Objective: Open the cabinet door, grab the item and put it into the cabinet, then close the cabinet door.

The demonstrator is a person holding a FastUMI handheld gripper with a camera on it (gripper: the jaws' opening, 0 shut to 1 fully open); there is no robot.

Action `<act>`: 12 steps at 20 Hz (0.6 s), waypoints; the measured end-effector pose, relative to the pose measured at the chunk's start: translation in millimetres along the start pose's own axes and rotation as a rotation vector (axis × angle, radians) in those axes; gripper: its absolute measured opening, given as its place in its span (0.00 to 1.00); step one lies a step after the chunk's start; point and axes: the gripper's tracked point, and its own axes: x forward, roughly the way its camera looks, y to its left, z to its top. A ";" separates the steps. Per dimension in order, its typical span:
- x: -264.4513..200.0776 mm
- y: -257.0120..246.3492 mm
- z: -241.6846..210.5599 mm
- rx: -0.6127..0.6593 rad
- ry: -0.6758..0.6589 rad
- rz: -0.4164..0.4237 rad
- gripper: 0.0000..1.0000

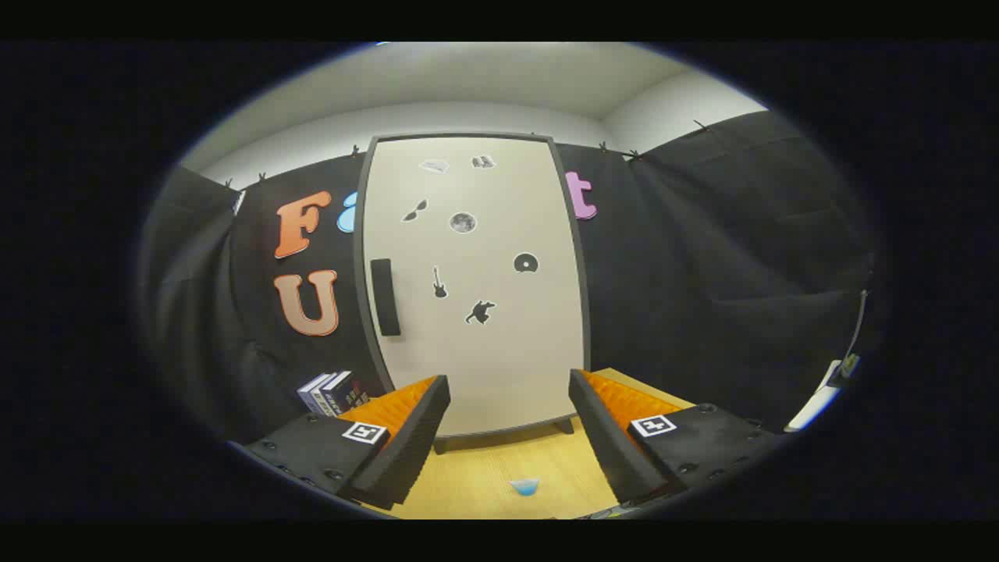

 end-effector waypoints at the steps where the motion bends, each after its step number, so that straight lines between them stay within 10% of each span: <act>1: -2.0 2.2 3.1 -0.002 -0.013 -0.004 0.98; 12: -15.2 -5.3 28.5 -0.010 -0.060 -0.034 0.98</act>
